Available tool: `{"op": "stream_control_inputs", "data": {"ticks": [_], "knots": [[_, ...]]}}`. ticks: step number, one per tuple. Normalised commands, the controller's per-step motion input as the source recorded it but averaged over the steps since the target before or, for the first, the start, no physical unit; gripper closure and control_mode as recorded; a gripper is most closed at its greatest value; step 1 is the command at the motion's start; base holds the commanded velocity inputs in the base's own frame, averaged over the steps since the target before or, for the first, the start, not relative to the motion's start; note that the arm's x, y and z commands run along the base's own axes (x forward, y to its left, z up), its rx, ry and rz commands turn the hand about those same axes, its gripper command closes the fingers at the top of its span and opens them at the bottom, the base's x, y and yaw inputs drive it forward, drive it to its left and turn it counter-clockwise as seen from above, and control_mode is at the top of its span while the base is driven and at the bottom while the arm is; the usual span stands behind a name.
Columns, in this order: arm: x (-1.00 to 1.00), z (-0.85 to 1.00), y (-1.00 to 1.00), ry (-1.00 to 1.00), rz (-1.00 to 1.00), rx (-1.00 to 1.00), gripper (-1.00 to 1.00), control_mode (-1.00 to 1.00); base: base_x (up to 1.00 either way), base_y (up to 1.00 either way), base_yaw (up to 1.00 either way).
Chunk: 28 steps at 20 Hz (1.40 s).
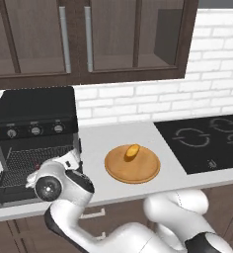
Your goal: Pick up the kebab skewer and baguette bread, and place them inside the toaster oven. Close the toaster oven door and start by setting the timer.
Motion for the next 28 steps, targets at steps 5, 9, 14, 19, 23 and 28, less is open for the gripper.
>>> {"op": "stream_control_inputs", "data": {"ticks": [5,9,14,19,23,28], "knots": [[-0.17,0.54,-0.94,0.09,-0.21,0.25,1.00,-1.00,0.00,0.00,0.00],[0.00,0.42,-1.00,0.60,-0.33,0.38,1.00,-1.00,0.00,0.00,0.00],[0.00,0.34,-1.00,0.51,-0.31,0.34,1.00,-1.00,0.00,0.00,0.00],[-0.03,0.00,-0.98,0.06,-0.21,0.22,1.00,-1.00,0.00,0.00,0.00],[0.00,0.00,-0.82,0.04,-0.14,0.11,1.00,-1.00,0.00,0.00,0.00],[0.06,0.00,-0.81,0.07,-0.13,0.10,-1.00,-1.00,0.00,0.00,0.00]]}}
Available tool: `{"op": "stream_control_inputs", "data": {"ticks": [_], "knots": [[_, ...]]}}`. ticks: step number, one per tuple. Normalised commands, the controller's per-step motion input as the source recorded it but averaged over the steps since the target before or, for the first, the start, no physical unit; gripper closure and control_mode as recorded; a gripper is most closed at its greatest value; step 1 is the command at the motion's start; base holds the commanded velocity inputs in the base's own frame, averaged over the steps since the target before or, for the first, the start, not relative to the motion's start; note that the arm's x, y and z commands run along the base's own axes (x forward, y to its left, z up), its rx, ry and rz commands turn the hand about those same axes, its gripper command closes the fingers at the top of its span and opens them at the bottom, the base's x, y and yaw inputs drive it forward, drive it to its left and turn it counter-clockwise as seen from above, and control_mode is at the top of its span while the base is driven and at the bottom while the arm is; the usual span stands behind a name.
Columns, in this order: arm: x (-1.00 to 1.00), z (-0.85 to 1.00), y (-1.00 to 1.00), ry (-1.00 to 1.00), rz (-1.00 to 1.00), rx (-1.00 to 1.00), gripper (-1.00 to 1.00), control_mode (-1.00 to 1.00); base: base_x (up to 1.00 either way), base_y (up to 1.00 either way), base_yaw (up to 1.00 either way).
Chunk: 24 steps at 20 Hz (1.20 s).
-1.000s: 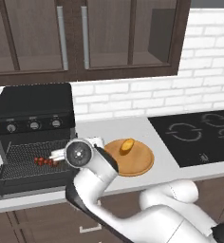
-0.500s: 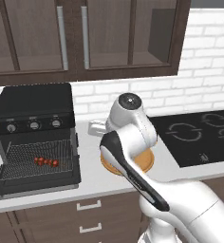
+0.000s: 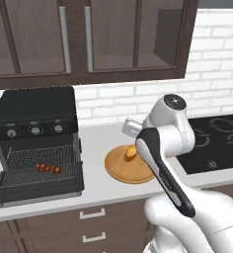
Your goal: Pick up the kebab skewer and baguette bread, and place them inside the toaster oven. Close the toaster oven door and start by setting the timer.
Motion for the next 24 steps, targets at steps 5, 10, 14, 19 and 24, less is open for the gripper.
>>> {"op": "stream_control_inputs", "data": {"ticks": [5,10,14,19,24], "knots": [[0.18,-0.03,-0.58,0.15,-0.07,0.05,-1.00,-1.00,0.00,0.00,0.00],[0.28,-0.27,-0.17,0.15,0.00,0.00,-1.00,-1.00,0.00,0.00,0.00],[0.47,-0.45,0.00,0.11,0.00,0.00,-1.00,-1.00,0.00,0.00,0.00],[0.59,-0.45,0.00,0.11,0.00,0.00,-1.00,-1.00,0.00,0.00,0.00],[0.54,-0.40,0.00,0.04,0.00,-0.01,-1.00,-1.00,0.00,0.00,0.00]]}}
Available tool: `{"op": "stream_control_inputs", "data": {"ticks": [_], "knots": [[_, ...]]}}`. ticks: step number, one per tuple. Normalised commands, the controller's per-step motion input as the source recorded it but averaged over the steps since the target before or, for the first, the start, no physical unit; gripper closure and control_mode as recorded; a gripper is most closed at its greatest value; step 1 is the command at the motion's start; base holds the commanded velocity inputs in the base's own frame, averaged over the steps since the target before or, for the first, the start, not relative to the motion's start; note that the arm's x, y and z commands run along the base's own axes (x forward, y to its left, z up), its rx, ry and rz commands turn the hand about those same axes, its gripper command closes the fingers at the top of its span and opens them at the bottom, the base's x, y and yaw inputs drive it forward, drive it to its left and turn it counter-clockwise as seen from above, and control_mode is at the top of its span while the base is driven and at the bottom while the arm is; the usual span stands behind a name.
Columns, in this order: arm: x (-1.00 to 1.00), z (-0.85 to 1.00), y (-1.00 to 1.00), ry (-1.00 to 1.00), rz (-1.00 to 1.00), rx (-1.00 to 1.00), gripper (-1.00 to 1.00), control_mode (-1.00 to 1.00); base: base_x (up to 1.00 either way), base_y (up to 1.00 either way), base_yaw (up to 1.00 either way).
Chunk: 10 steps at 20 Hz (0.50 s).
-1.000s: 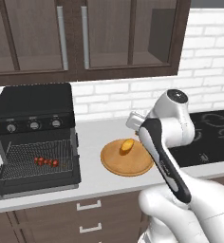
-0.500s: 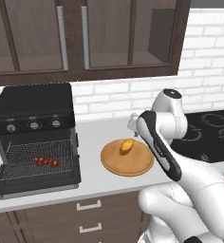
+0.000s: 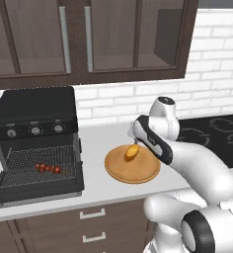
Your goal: Pick up the kebab skewer and baguette bread, and place them inside the toaster oven. Close the toaster oven door and start by setting the timer.
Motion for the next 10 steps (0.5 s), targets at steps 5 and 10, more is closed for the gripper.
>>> {"op": "stream_control_inputs", "data": {"ticks": [5,10], "knots": [[0.63,-0.39,0.00,0.04,0.00,-0.04,-1.00,-1.00,0.00,0.00,0.00],[0.41,-0.40,0.00,0.01,0.01,-0.04,-1.00,-1.00,0.00,0.00,0.00]]}}
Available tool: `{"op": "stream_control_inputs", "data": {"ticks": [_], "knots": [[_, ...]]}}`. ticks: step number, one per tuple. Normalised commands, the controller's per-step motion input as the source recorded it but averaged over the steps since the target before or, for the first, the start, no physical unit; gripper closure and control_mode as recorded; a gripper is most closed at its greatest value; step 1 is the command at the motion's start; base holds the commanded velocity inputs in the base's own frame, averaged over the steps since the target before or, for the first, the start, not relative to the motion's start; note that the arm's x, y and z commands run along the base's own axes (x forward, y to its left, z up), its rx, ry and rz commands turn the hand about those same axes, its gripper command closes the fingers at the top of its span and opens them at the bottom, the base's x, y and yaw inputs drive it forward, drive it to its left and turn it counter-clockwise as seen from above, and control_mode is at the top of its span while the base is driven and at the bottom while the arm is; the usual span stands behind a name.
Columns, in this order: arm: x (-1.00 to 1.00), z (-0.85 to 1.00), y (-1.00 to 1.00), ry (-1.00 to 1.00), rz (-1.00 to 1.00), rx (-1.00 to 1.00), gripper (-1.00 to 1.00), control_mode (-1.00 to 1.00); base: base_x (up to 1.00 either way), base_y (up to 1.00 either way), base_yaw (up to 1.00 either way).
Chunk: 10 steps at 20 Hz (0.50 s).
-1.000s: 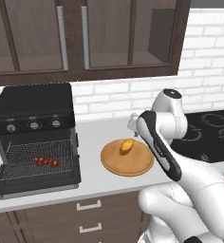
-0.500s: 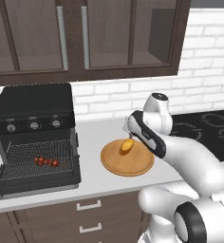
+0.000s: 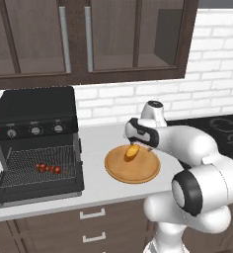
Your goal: Pick up the kebab skewer and baguette bread, and place them inside the toaster oven. Close the toaster oven door and start by setting the timer.
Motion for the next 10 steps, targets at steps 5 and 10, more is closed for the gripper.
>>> {"op": "stream_control_inputs", "data": {"ticks": [5,10], "knots": [[0.26,-0.41,0.01,0.00,0.00,-0.06,-1.00,-1.00,0.00,0.00,0.00],[0.28,-0.45,0.04,0.00,0.00,-0.08,-1.00,-1.00,0.00,0.00,0.00]]}}
